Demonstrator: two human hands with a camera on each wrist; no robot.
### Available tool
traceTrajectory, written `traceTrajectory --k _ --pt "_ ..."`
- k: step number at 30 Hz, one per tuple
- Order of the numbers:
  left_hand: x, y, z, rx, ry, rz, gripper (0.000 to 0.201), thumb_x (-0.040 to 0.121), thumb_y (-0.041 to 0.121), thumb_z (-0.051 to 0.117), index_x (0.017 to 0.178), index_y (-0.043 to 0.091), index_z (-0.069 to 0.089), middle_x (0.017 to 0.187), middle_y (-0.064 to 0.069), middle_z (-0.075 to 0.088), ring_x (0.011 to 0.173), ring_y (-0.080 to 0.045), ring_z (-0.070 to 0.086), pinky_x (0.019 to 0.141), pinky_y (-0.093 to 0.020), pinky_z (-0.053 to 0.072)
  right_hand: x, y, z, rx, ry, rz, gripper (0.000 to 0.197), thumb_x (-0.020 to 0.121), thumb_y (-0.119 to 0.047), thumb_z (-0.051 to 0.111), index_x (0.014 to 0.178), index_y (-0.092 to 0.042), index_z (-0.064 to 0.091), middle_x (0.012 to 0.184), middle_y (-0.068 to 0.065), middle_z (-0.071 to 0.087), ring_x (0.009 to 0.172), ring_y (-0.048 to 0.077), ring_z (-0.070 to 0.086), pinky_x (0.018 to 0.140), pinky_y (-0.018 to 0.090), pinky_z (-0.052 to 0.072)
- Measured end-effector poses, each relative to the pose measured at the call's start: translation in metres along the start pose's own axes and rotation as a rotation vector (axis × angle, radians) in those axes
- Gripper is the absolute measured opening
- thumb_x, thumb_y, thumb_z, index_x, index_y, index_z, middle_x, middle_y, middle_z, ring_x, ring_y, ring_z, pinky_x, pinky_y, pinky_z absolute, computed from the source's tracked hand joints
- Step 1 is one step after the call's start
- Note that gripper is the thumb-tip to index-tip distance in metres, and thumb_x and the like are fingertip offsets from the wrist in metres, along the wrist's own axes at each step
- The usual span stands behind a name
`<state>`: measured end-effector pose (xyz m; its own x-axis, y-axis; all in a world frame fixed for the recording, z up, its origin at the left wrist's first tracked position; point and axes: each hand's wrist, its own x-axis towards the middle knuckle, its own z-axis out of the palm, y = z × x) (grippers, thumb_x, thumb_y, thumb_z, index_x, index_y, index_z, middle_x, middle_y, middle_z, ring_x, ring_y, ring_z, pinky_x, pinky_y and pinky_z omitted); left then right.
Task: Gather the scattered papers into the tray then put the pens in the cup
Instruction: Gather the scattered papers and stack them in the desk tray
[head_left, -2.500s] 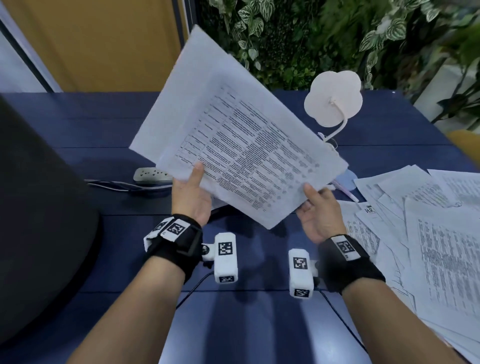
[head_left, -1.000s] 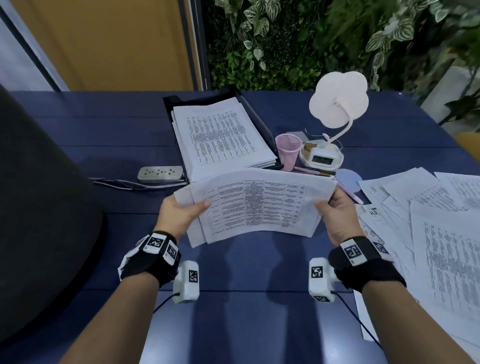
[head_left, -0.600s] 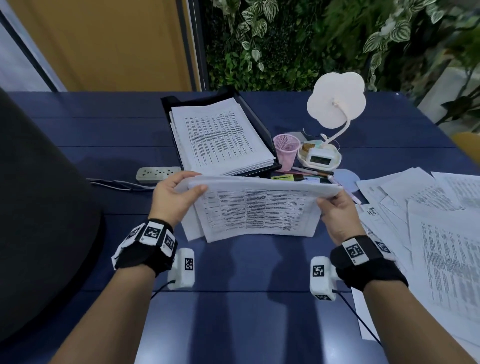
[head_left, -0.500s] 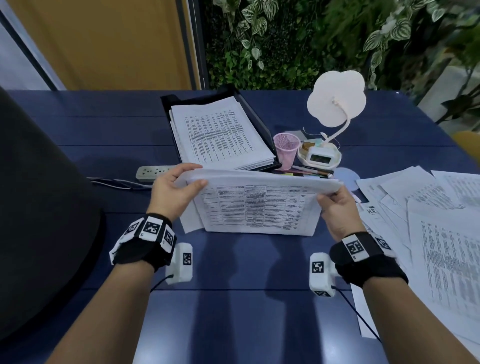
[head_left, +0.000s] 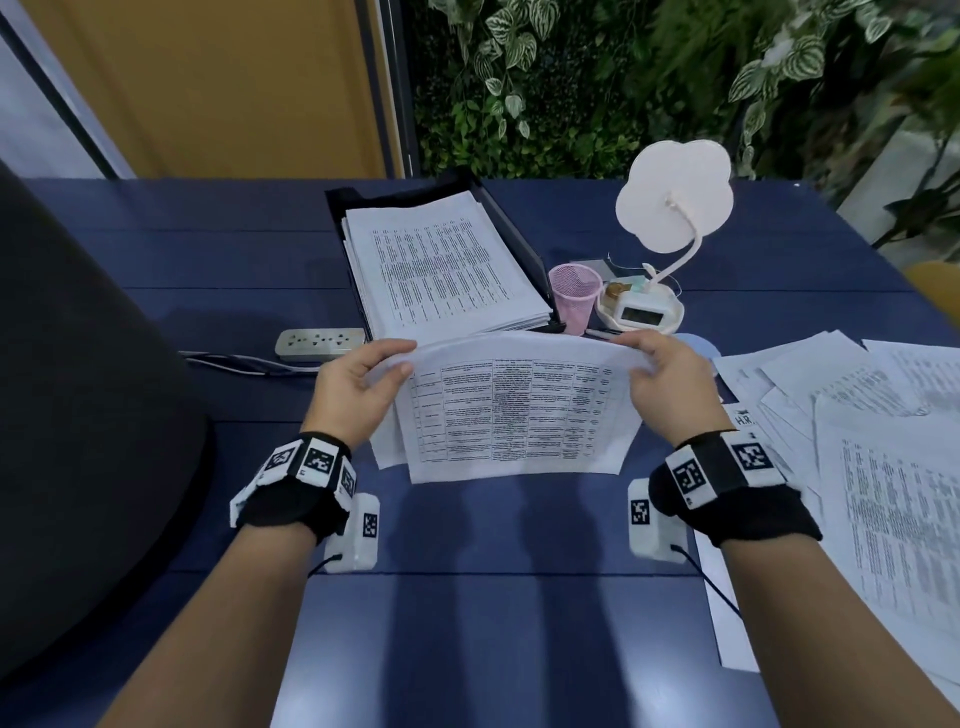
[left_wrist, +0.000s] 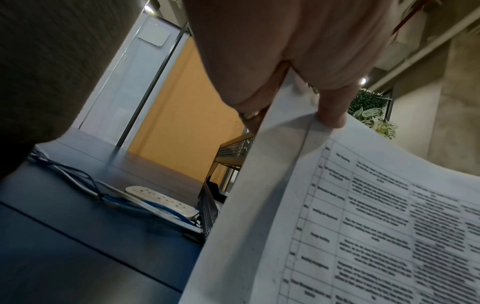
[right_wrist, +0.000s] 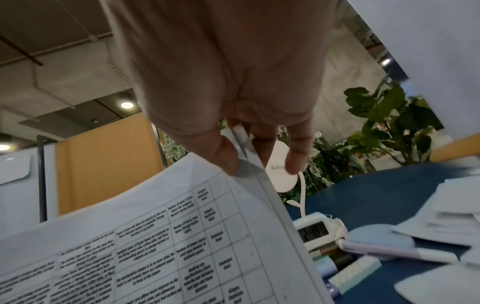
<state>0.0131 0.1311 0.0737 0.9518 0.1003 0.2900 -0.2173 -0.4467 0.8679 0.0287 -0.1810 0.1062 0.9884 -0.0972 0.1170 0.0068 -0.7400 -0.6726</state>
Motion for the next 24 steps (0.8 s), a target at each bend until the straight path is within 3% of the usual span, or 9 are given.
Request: traceTrajectory --k 3,6,8,12,14,17,19,21,24 --pt "-0.001 -0.003 0.001 -0.025 0.015 -0.018 0.028 0.083 0.007 0.069 0.089 0.034 0.068 0.083 0.037 0.065 0.087 0.015 0.061 0.085 -0.006 0.044 0.0 -0.002 0.0 -0.134 -0.039 0.006 0.054 0.08 0.002 0.044 0.118 -0.031 0.062 0.119 0.005 0.062 0.109 0.026 0.056 0.097 0.036 0.042" --pt "-0.001 -0.002 0.002 -0.066 0.008 -0.019 0.03 0.083 0.003 0.069 0.085 0.032 0.069 0.08 0.031 0.068 0.083 0.01 0.063 0.083 -0.009 0.048 0.001 -0.009 0.0 -0.369 -0.063 0.019 0.041 0.082 -0.009 0.049 0.11 -0.036 0.062 0.109 -0.003 0.062 0.107 0.024 0.055 0.104 0.049 0.024" --pt "0.002 0.002 0.003 -0.065 -0.014 0.013 0.029 0.083 0.002 0.068 0.084 0.031 0.069 0.08 0.029 0.069 0.084 0.008 0.064 0.082 -0.009 0.048 0.001 -0.017 0.003 -0.469 -0.057 -0.044 0.031 0.083 -0.014 0.051 0.104 -0.035 0.062 0.101 -0.006 0.064 0.103 0.021 0.056 0.104 0.053 0.016" --pt "0.008 0.016 0.008 -0.078 -0.055 0.065 0.03 0.083 0.001 0.067 0.083 0.031 0.07 0.081 0.027 0.07 0.086 0.005 0.065 0.085 -0.012 0.048 0.0 -0.031 0.015 -0.524 -0.117 -0.189 0.026 0.089 -0.033 0.051 0.113 -0.039 0.058 0.109 -0.01 0.064 0.11 0.017 0.055 0.104 0.058 0.012" --pt "0.01 0.023 0.008 -0.096 -0.067 0.068 0.029 0.083 0.002 0.068 0.084 0.031 0.07 0.082 0.025 0.07 0.088 0.0 0.066 0.088 -0.018 0.049 -0.001 -0.034 0.019 -0.527 -0.14 -0.218 0.02 0.092 -0.034 0.046 0.106 -0.036 0.06 0.104 -0.01 0.065 0.109 0.017 0.055 0.104 0.059 0.011" --pt "0.01 0.032 0.006 -0.112 -0.032 0.051 0.024 0.081 0.01 0.072 0.091 0.031 0.068 0.087 0.02 0.069 0.089 0.001 0.063 0.089 -0.02 0.048 -0.004 -0.032 0.019 -0.46 -0.126 -0.211 0.015 0.096 -0.026 0.043 0.093 -0.027 0.058 0.088 -0.007 0.064 0.101 0.019 0.056 0.106 0.057 0.013" --pt "0.008 0.033 0.005 -0.091 0.055 0.046 0.039 0.078 0.015 0.076 0.107 0.033 0.059 0.099 0.014 0.062 0.092 -0.001 0.058 0.086 -0.02 0.048 -0.004 -0.029 0.011 -0.348 -0.108 -0.17 0.018 0.097 -0.025 0.043 0.099 -0.027 0.061 0.075 -0.009 0.059 0.092 0.018 0.053 0.107 0.052 0.019" --pt "0.007 0.032 0.005 -0.039 0.191 0.058 0.064 0.074 0.017 0.08 0.124 0.033 0.043 0.112 0.004 0.055 0.105 -0.007 0.053 0.091 -0.02 0.044 -0.004 -0.022 0.004 -0.195 -0.118 -0.124 0.019 0.097 -0.025 0.045 0.105 -0.03 0.062 0.067 -0.011 0.053 0.081 0.016 0.049 0.098 0.042 0.033" --pt "0.006 0.03 0.007 -0.079 0.43 0.048 0.088 0.07 0.014 0.082 0.139 0.017 0.028 0.131 -0.007 0.044 0.124 -0.014 0.044 0.106 -0.015 0.031 -0.003 -0.011 -0.002 0.282 -0.146 -0.068 0.019 0.097 -0.018 0.05 0.107 -0.029 0.062 0.078 -0.012 0.064 0.077 0.013 0.059 0.078 0.032 0.047"
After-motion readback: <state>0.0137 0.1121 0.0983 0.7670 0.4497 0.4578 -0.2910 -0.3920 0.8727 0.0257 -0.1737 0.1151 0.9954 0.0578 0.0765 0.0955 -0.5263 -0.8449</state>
